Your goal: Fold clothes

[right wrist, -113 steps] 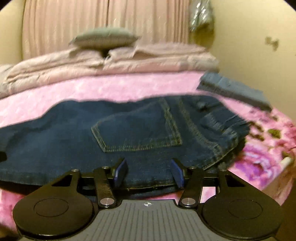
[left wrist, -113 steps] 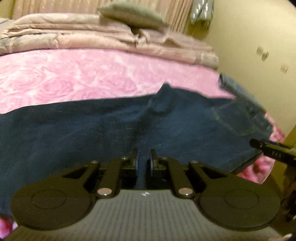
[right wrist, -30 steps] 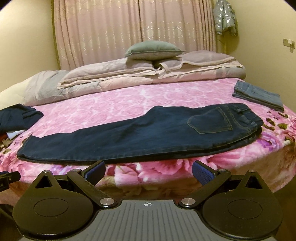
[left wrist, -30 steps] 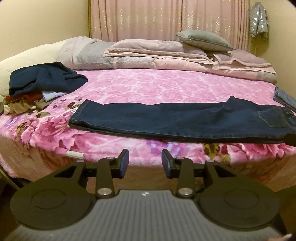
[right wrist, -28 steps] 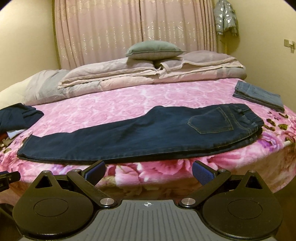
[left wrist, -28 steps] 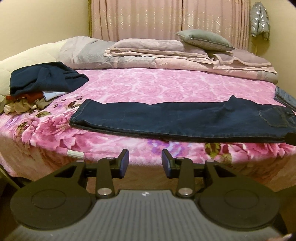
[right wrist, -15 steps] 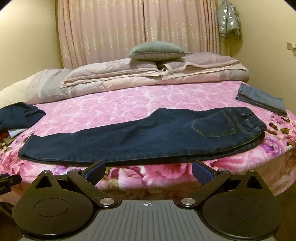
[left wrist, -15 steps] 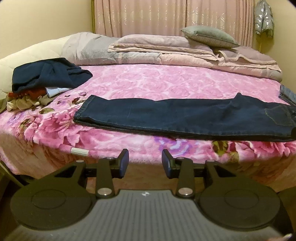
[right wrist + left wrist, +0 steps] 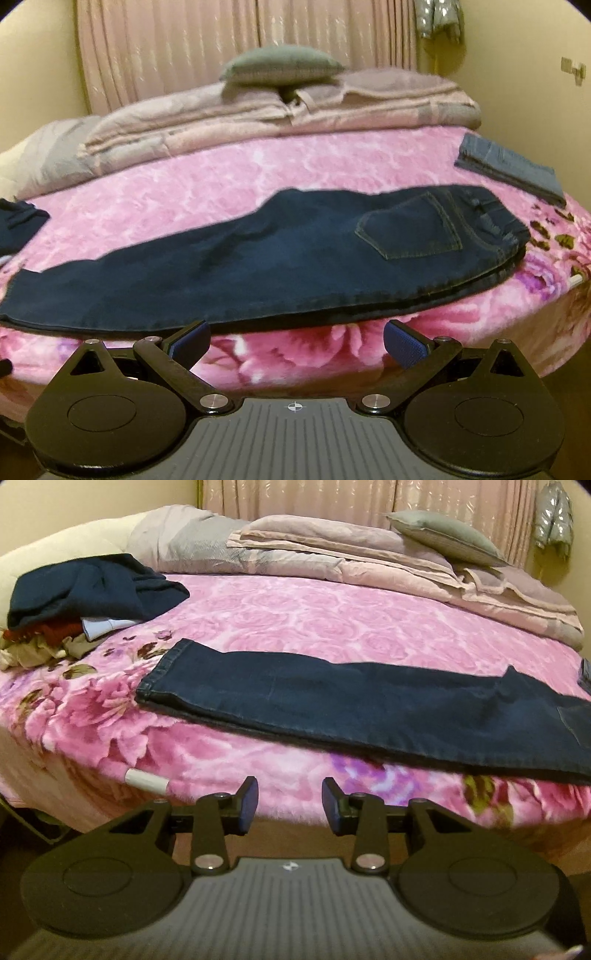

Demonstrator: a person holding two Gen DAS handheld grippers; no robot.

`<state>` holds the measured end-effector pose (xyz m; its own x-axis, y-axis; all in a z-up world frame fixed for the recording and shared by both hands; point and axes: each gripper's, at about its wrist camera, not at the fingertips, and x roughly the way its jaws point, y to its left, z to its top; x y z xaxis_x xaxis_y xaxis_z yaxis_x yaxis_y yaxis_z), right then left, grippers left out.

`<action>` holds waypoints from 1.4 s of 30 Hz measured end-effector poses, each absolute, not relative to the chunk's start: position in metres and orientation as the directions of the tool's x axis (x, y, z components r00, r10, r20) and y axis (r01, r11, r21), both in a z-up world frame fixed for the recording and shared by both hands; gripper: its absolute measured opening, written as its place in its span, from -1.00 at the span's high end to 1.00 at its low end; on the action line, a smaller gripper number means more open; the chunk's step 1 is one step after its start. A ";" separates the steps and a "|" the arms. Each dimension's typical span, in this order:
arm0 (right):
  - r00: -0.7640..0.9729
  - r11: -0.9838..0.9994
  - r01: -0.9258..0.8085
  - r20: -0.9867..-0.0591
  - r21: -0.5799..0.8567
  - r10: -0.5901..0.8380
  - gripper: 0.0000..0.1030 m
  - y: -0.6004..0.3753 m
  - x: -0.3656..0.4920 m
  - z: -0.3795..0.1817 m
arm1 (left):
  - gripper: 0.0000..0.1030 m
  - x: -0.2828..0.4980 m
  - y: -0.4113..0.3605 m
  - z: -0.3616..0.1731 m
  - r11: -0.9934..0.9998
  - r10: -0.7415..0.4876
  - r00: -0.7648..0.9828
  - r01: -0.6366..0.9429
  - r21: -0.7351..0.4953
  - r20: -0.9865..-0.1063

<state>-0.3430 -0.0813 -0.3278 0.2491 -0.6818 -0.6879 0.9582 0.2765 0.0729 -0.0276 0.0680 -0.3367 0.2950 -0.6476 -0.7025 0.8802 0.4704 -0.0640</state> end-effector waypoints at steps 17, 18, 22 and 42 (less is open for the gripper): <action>0.221 0.095 0.973 -0.742 0.210 -0.633 -0.98 -0.162 -0.377 -0.361 | 0.70 0.161 0.049 -0.385 0.696 -0.710 0.255 0.398 -0.598 -0.657; 0.219 0.083 0.973 -0.747 0.216 -0.628 -0.98 -0.165 -0.378 -0.363 | 0.70 0.169 0.050 -0.390 0.695 -0.715 0.245 0.358 -0.624 -0.655; 0.205 0.063 0.975 -0.761 0.212 -0.616 -0.98 -0.173 -0.376 -0.369 | 0.71 0.188 0.051 -0.408 0.673 -0.739 0.210 0.246 -0.697 -0.640; 0.155 0.041 0.986 -0.790 0.163 -0.593 -0.98 -0.179 -0.376 -0.382 | 0.92 0.163 0.039 -0.411 0.668 -0.687 0.288 0.612 -0.424 -0.667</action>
